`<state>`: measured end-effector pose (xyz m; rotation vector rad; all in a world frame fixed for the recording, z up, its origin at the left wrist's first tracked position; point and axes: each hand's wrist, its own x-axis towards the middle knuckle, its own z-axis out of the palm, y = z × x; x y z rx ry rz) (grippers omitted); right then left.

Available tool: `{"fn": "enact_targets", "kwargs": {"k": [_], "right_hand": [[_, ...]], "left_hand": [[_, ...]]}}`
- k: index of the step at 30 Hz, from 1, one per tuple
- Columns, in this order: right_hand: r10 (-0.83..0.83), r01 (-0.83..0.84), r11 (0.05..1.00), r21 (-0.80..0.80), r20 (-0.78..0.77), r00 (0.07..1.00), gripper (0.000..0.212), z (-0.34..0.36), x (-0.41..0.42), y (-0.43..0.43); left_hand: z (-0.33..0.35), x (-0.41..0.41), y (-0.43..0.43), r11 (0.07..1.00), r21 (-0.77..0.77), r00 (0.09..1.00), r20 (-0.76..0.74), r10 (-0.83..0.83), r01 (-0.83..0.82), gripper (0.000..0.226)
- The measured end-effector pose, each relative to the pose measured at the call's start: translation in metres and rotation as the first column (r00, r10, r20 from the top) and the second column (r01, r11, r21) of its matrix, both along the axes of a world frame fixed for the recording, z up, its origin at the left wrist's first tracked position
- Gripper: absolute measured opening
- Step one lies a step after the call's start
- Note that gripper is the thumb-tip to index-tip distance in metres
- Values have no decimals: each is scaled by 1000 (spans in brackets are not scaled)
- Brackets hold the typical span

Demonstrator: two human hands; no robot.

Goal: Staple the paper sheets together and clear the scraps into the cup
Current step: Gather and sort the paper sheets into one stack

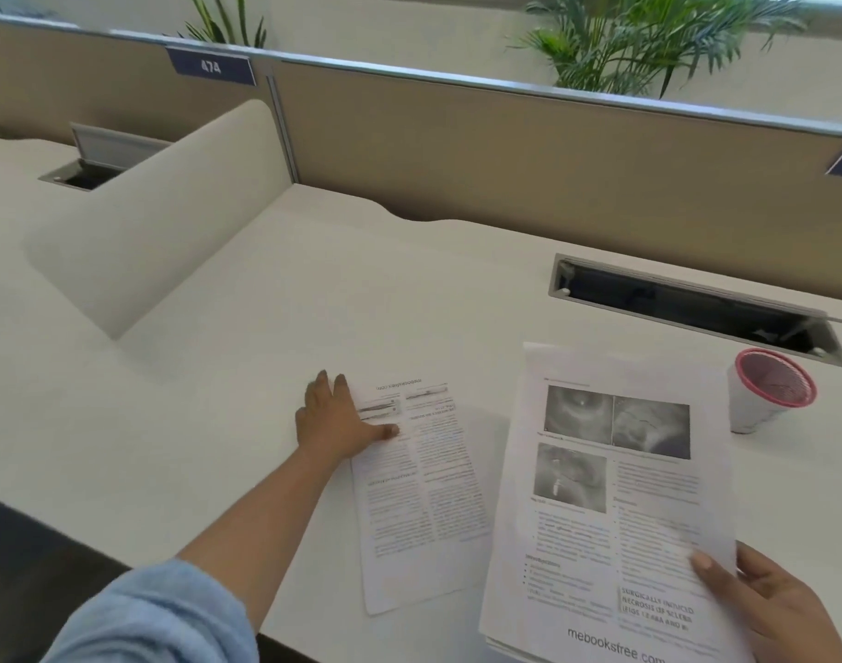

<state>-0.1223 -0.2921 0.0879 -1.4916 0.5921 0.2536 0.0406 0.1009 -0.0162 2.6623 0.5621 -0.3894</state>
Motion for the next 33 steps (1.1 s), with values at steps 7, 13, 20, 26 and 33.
{"fn": "enact_targets", "kwargs": {"k": [7, 13, 20, 26, 33], "right_hand": [[-26, 25, 1000, 13, 44, 999, 18, 6, 1, 5], [-50, 49, 999, 22, 62, 997, 18, 2, 1, 0], [-149, 146, 988, 54, 63, 987, 24, -10, 9, -5], [-207, 208, 978, 6, 92, 974, 23, -16, 19, -4], [-222, 227, 974, -14, 144, 964, 25, -15, 35, 3]], "left_hand": [[-9, 20, -5, 999, 50, 999, 27, -21, 20, 109], [-18, 19, -16, 991, -119, 958, 275, 86, -55, 47], [50, 1, -14, 811, -571, 878, 446, 173, 130, 8], [151, -28, 5, 584, -744, 851, 500, 162, 326, 8], [177, -25, -21, 299, -914, 895, 358, 267, 276, 19]]}}
